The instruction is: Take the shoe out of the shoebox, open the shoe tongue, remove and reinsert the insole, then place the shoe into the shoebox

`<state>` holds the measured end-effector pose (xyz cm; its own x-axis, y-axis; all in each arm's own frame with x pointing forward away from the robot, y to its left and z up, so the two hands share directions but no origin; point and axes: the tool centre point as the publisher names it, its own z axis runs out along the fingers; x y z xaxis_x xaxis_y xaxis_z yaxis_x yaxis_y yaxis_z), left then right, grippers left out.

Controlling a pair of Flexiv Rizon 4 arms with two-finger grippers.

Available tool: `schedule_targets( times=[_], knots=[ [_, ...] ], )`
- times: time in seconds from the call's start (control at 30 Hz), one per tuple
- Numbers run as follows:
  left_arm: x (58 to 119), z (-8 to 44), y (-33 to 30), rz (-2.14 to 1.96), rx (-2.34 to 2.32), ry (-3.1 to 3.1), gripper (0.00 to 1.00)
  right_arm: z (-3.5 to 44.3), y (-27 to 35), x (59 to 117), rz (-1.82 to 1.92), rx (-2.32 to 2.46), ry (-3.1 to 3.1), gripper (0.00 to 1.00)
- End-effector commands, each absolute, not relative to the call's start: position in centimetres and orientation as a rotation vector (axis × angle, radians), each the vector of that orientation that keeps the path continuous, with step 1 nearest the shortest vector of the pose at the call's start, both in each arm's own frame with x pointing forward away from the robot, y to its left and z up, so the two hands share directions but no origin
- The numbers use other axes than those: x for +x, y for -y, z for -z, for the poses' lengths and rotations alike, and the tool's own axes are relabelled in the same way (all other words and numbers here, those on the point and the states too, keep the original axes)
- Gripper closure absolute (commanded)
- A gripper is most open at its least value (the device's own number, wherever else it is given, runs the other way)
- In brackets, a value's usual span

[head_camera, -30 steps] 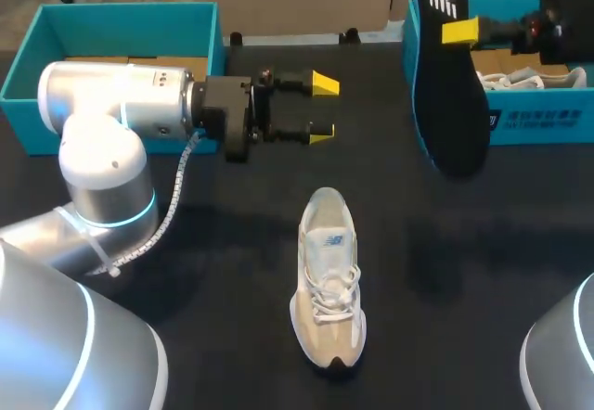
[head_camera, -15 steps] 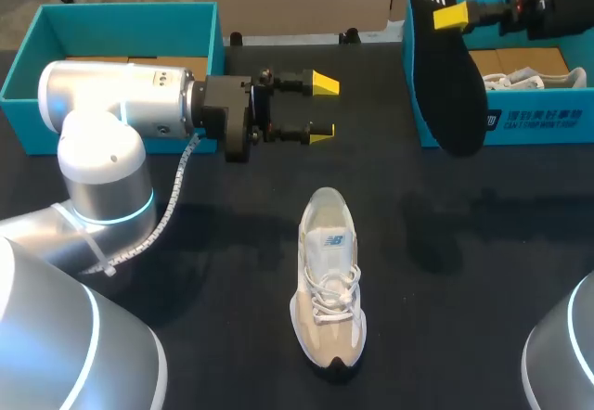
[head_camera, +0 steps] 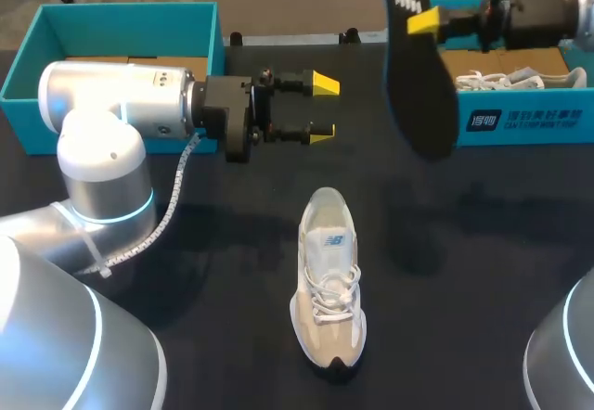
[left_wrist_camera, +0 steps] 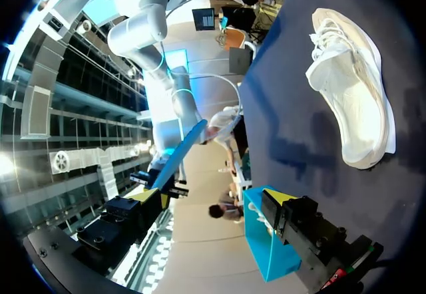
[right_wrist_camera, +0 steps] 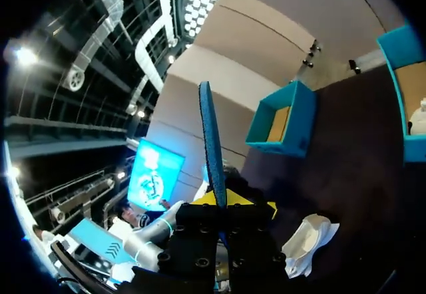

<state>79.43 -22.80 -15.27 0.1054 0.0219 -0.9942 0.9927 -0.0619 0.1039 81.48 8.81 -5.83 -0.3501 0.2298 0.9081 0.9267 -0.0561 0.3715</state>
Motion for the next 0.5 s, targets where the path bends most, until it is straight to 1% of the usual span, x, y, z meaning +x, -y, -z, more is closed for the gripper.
schedule_targets(
  times=[0.03,0.3,0.5],
  knots=[
    [79.5,15.4,23.0,1.162,1.319,-1.118,0.00,6.0,-10.0,80.9,1.438,-1.303,1.600,1.00],
    [79.5,15.4,23.0,1.162,1.319,-1.118,0.00,6.0,-10.0,80.9,1.438,-1.303,1.600,1.00],
    [78.5,15.0,22.5,1.141,1.329,-1.075,0.00,9.0,-10.8,82.5,1.364,-1.359,1.493,1.00]
  ],
)
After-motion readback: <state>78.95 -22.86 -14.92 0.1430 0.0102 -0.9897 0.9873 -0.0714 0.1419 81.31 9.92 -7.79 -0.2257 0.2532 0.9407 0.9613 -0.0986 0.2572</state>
